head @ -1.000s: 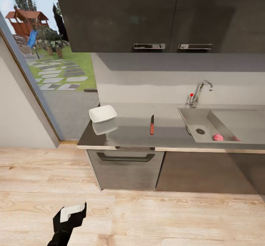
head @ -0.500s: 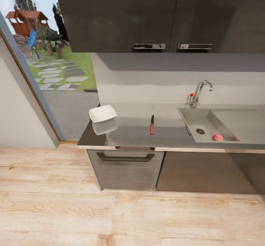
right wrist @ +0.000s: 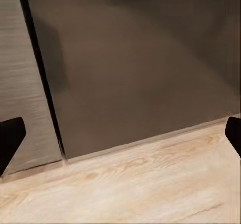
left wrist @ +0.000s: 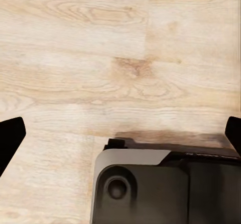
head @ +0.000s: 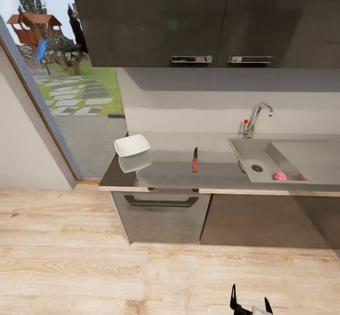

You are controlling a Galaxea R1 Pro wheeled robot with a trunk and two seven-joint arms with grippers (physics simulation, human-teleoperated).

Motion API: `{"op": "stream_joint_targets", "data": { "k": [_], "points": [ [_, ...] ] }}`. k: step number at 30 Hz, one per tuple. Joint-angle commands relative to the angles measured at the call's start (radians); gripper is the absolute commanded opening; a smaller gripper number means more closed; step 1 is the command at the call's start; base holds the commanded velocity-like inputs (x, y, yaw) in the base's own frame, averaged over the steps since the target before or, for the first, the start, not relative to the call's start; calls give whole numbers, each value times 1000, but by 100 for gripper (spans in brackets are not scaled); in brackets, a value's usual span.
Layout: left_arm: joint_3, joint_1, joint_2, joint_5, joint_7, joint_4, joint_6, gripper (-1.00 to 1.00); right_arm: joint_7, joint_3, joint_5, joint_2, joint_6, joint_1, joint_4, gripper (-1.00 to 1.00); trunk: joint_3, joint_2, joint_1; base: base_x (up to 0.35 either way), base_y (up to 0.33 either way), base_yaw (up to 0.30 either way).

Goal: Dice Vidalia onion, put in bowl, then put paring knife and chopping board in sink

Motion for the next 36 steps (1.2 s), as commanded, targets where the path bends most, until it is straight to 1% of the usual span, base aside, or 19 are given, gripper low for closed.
{"op": "stream_joint_targets", "data": {
  "k": [1, 2, 4, 9, 11, 13, 18, 20, 22, 24, 25, 26, 27, 28, 29, 30, 32, 33, 36],
  "points": [
    [2, 0, -1, -10, 1, 0, -2, 100, -5, -1, 16, 1, 14, 0, -25, 100, -2, -2, 1, 0, 0, 0],
    [0, 0, -1, -10, 1, 2, -4, 100, -10, -1, 40, 3, 44, 0, -72, 100, -2, -2, 1, 0, 0, 0],
    [-2, 1, 0, -10, 1, 5, -5, 100, -17, -1, 67, 6, 89, 0, -134, 100, -2, -2, 1, 0, 0, 0],
    [-4, 1, 1, -10, 1, 9, -6, 100, -30, 0, 88, 17, 185, 0, -253, 100, -2, -2, 1, 0, 0, 0],
    [-5, 0, 1, -10, 0, 11, -7, 100, -32, 0, 92, 30, 231, 0, -312, 100, -2, -2, 1, 0, 0, 0],
    [-5, 1, 2, -10, -1, 18, -7, 100, -34, 0, 101, 50, 290, 0, -390, 100, -2, -2, 1, 0, 0, 0],
    [-3, 1, 1, -10, -1, 44, -7, 100, -35, 1, 134, 67, 382, 0, -508, 100, -2, -2, 1, 0, 0, 0],
    [-3, 1, 1, -10, -1, 52, -7, 100, -35, 1, 147, 75, 442, 0, -575, 100, -2, -2, 1, 0, 0, 0],
    [-2, 1, 1, -10, -1, 55, -7, 100, -35, 2, 150, 79, 477, 0, -610, 100, -2, -2, 1, 0, 0, 0],
    [-2, 1, 1, -10, 0, 61, -7, 100, -35, 2, 154, 85, 536, 0, -663, 100, -2, -2, 1, 0, 0, 0],
    [-2, 1, 1, -10, 0, 65, -7, 100, -35, 3, 155, 89, 582, 0, -701, 100, -2, -2, 1, 0, 0, 0],
    [-2, 1, 1, -10, 0, 68, -7, 100, -35, 7, 156, 91, 632, 0, -740, 100, -2, -2, 1, 0, 0, 0],
    [-2, 1, 1, -10, 0, 69, -7, 100, -35, 12, 157, 91, 659, 0, -759, 100, -2, -2, 1, 0, 0, 0],
    [-2, 1, 1, -10, 0, 71, -7, 100, -35, 28, 158, 91, 714, 0, -798, 100, -2, -2, 1, 0, 0, 0],
    [-2, 1, 1, -10, 0, 72, -7, 100, -35, 39, 158, 91, 742, 0, -818, 100, -2, -2, 1, 0, 0, 0],
    [-2, 1, 1, -10, 0, 75, -7, 100, -35, 66, 159, 91, 799, 0, -857, 100, -2, -2, 1, 0, 0, 0],
    [-2, 1, 1, -10, 0, 81, -7, 100, -36, 93, 160, 91, 854, 0, -889, 100, -2, -2, 1, 0, 0, 0],
    [-2, 1, 1, -10, 1, 90, -7, 100, -36, 115, 163, 91, 902, 0, -914, 100, -2, -2, 1, 0, 0, 0],
    [-3, 0, 1, -10, 1, 106, -8, 100, -42, 140, 173, 91, 965, 0, -943, 100, -2, -2, 1, 0, 0, 0]
  ]
}}
